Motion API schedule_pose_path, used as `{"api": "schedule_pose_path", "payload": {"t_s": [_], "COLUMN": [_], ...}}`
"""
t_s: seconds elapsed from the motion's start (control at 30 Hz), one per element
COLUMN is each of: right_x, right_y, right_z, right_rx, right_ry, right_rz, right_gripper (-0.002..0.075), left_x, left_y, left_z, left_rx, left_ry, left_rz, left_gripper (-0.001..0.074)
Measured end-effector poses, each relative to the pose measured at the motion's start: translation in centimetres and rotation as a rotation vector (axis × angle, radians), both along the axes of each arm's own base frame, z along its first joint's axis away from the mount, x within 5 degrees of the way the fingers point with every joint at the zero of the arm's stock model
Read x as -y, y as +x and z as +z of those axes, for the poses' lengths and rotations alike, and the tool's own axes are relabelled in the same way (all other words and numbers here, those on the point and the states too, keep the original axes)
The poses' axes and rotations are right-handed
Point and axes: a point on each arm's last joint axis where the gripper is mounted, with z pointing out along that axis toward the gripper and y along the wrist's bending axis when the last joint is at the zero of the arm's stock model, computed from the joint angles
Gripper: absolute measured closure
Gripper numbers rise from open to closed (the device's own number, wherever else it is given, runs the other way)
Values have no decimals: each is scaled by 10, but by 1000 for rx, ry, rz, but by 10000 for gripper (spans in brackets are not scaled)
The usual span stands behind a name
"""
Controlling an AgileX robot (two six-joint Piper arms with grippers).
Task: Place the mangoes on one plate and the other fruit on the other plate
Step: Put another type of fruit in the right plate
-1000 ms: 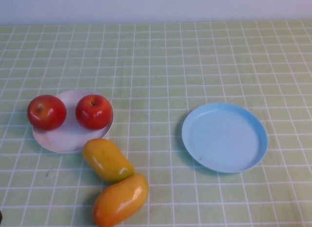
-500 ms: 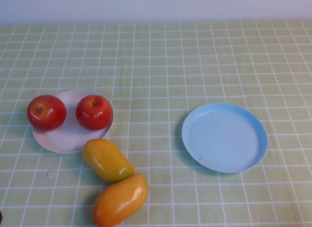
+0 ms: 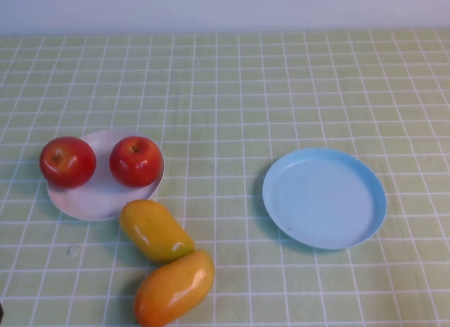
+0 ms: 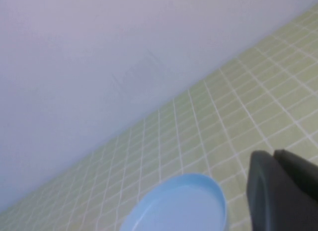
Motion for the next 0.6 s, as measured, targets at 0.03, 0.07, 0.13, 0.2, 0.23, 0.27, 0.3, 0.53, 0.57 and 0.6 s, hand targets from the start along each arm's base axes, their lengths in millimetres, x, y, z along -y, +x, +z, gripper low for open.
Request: {"api": "schedule_pose_path", "payload": {"t_s": [0.03,0.07,0.13,0.2,0.23,0.27,0.3,0.53,0.57,0.6], "right_x": [-3,-6,-12,-20,-23,-27,-30,-34,-35,-35], "right_y": [-1,-2,-4,-2,0,2,4,44,53,60], "right_z": [1,4,19,37,44,53,58,92,97,100], "right_rx": [-18,-35,-67,-151,-193,-252,-315,-695,-715,-721], "right_ry": [-1,-2,-11,-30,-48,-72,-97,-349,-391,-420], "right_rz": [29,65,137,227,264,312,360,576,608,631], "right_gripper": [743,743,742,742,742,742,742,742,742,742], "left_x": [0,0,0,0,0,0,0,0,0,0], "left_y": [0,0,0,0,0,0,0,0,0,0], "left_z": [0,0,0,0,0,0,0,0,0,0], "left_rx": [0,0,0,-2,-2,-2,-2,-2,-2,-2], "left_ry": [0,0,0,0,0,0,0,0,0,0], "left_rz": [0,0,0,0,0,0,0,0,0,0], "left_gripper": [733,733,733,733,733,733,733,733,733,733]}}
